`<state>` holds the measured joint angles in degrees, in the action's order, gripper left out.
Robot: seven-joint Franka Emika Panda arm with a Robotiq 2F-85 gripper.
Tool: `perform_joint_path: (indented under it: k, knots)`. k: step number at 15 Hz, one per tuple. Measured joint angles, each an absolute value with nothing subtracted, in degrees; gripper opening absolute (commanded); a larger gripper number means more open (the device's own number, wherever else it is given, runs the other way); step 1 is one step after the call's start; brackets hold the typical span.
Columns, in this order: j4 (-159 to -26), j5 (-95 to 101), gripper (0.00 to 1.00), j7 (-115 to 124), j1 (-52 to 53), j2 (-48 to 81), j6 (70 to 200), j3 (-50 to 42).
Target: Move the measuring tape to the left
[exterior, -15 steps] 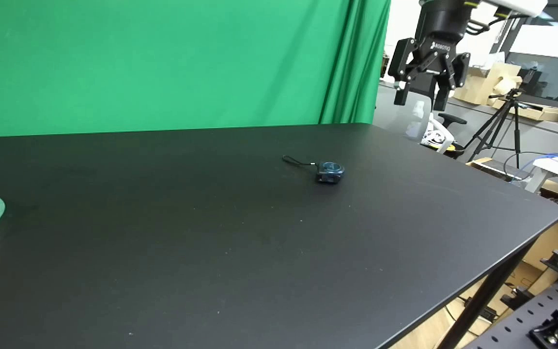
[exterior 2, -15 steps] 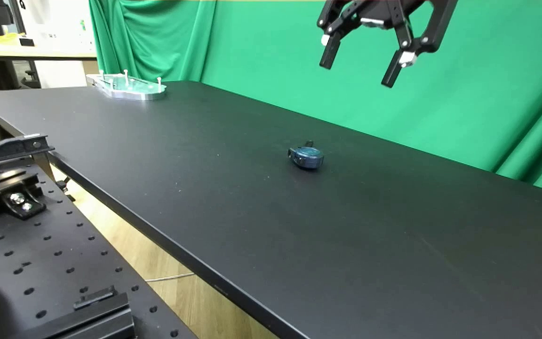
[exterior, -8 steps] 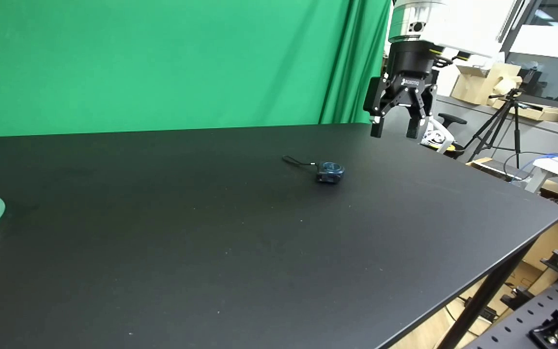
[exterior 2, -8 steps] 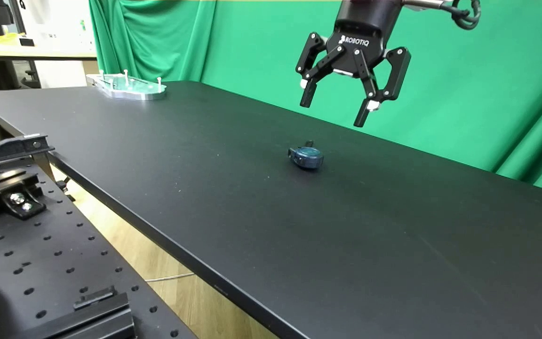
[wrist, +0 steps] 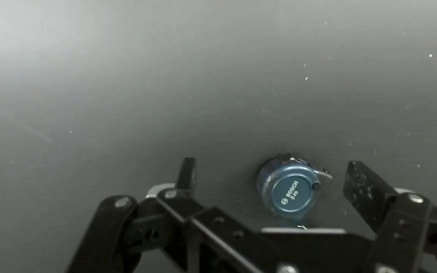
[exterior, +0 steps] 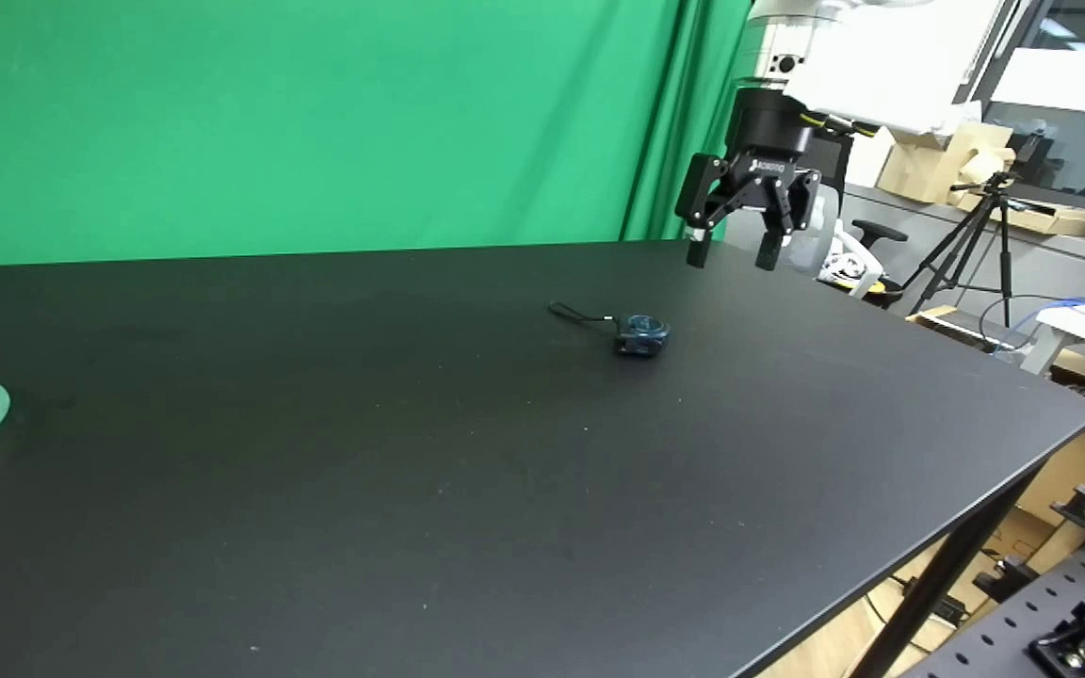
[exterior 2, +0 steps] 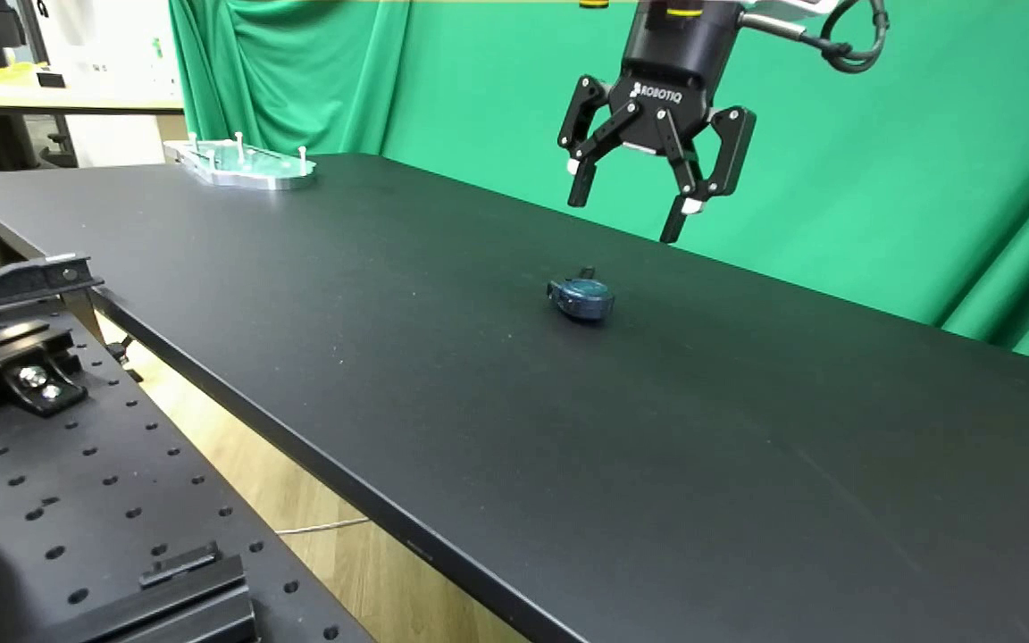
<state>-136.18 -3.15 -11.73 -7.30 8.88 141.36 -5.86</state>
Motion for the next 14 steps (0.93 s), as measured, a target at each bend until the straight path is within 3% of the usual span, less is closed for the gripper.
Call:
perform_joint_path:
  k: [7,14]
  knots:
    - [-137.0,-6.8,1.00,-10.9,-5.5,15.9,158.7,-2.0]
    - [-134.1,-6.7,1.00,-9.6,-5.7,21.1,161.2,-2.1]
